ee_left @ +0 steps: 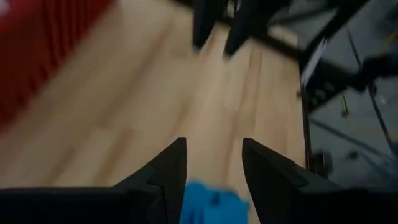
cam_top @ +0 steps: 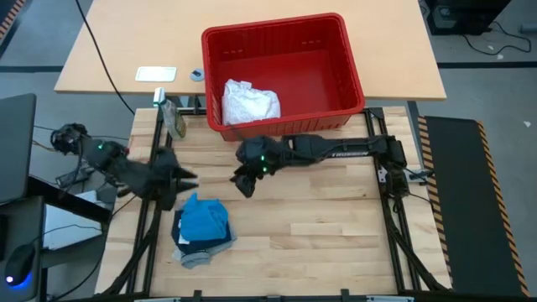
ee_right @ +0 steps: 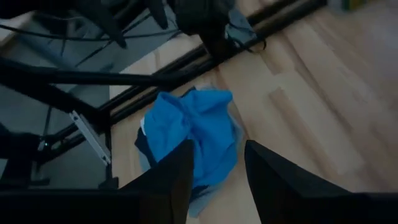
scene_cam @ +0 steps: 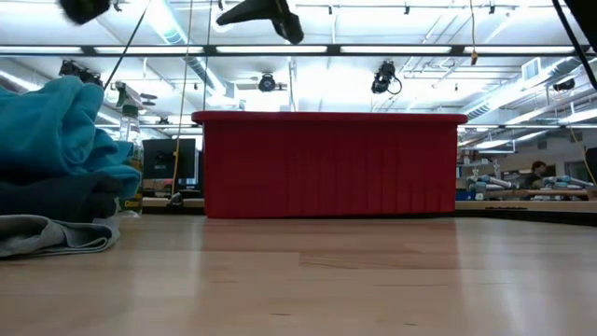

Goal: Fold laundry
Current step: Remove the white blouse from the red laundry bin

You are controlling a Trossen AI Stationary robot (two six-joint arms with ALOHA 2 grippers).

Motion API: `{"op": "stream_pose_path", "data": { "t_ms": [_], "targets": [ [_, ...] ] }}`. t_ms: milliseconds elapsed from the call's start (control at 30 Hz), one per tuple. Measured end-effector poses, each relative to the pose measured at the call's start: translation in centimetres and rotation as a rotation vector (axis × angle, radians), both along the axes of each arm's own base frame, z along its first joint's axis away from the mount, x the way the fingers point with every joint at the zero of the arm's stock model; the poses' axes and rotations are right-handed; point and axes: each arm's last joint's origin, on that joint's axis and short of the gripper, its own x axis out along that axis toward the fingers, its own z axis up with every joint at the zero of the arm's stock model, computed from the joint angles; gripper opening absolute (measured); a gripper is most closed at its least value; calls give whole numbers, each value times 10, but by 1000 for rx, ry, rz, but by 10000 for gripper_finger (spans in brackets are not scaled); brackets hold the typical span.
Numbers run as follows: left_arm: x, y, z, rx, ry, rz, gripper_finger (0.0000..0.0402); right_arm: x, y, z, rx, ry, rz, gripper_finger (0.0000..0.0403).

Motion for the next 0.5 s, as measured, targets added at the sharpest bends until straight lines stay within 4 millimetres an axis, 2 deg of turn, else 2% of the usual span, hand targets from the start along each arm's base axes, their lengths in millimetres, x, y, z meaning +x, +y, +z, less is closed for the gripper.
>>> {"op": "stream_pose_path", "data": {
  "t_ms": [100,200,367,500],
  "targets": [
    [4,13,16,70,-74,61,158,1,-26,6,-24,-66,88,144],
    [12,27,24,144,-106,155,158,1,-59,14,-10,-164,185,133],
    [30,57,23,188,-68,255,158,-9,-120,25,6,-307,270,109],
    [51,93,20,206,-56,320,158,-20,-161,39,-67,-487,383,87]
  ]
}}
